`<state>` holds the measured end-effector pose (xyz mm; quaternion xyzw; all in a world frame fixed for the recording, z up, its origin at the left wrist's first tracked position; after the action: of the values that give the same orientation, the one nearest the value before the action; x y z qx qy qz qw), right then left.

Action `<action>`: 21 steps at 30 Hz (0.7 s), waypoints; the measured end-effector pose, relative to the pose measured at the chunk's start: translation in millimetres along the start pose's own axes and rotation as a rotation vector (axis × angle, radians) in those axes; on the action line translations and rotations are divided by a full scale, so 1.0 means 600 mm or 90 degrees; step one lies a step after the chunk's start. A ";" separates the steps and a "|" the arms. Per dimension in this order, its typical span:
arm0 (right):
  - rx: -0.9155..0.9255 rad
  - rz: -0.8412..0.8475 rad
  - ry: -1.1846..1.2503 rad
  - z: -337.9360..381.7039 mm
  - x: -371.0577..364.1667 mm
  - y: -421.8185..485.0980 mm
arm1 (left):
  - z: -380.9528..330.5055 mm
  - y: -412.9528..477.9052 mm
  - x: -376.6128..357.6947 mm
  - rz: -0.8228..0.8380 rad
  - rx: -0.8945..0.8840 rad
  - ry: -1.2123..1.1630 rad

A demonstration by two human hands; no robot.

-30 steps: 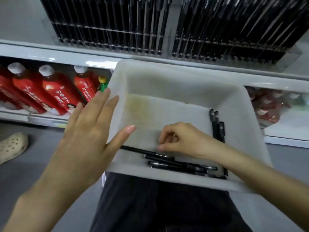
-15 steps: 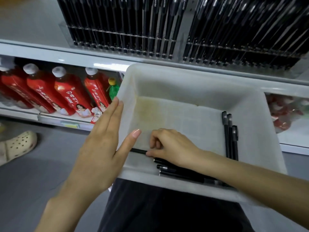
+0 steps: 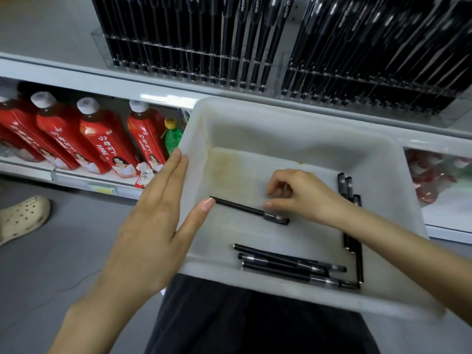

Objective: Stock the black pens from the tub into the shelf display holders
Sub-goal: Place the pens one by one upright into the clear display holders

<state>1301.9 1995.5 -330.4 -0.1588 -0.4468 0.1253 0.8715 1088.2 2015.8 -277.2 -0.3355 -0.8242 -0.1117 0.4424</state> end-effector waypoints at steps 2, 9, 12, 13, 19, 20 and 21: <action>-0.025 0.012 0.015 -0.015 -0.005 -0.005 | 0.000 0.001 0.000 0.002 0.001 -0.005; -0.020 0.045 -0.015 -0.010 -0.033 -0.001 | 0.002 0.000 -0.001 0.007 0.004 0.002; -0.018 0.057 -0.066 -0.005 -0.036 -0.001 | 0.001 0.001 0.001 0.010 0.008 0.006; -0.018 0.060 -0.070 -0.004 -0.036 -0.002 | -0.001 0.002 0.002 0.013 0.009 0.012; -0.038 0.040 -0.038 -0.009 -0.010 -0.027 | -0.031 0.018 0.025 0.015 0.006 0.206; -0.036 0.024 -0.028 -0.008 0.003 -0.036 | -0.043 0.025 0.035 -0.003 -0.003 0.250; -0.030 0.000 -0.010 -0.008 0.021 -0.045 | -0.057 0.036 0.046 -0.019 -0.012 0.278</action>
<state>1314.7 1974.5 -313.3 -0.1781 -0.4567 0.1162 0.8638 1114.1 2027.7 -237.4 -0.2956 -0.7127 -0.1958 0.6053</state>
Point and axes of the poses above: each hand's wrist, its own y-axis towards the middle knuckle, its own x-axis out of the back of the hand, z = x × y, the point moved 9 cm from there along y, towards the middle knuckle, and after that the axes turned 15 degrees about z, right-handed, at the moved point
